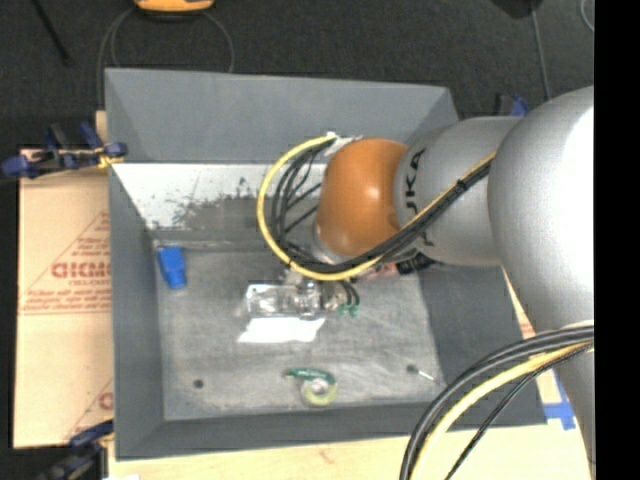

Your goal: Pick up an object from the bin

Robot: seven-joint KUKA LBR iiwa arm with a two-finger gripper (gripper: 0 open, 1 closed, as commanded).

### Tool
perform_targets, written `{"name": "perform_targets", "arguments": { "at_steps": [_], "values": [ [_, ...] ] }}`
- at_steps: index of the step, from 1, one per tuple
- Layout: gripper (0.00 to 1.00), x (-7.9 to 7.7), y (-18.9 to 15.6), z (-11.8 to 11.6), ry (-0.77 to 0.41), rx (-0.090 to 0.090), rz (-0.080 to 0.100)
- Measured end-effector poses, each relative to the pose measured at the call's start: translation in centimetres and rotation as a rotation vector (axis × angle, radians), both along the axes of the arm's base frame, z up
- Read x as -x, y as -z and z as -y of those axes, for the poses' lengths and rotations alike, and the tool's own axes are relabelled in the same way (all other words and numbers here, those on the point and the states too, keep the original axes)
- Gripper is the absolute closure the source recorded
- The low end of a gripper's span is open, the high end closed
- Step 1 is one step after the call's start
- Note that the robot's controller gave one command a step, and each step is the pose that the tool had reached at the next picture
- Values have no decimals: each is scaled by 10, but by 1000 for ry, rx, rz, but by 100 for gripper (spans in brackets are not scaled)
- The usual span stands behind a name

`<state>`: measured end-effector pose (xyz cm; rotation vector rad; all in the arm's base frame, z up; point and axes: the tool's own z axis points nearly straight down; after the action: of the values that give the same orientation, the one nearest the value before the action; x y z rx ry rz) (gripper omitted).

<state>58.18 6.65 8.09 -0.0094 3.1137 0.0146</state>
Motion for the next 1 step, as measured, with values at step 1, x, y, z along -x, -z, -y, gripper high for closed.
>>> {"name": "perform_targets", "arguments": {
  "at_steps": [1],
  "values": [
    [100,7,-95,-14,4,8,-19]
  ]
}}
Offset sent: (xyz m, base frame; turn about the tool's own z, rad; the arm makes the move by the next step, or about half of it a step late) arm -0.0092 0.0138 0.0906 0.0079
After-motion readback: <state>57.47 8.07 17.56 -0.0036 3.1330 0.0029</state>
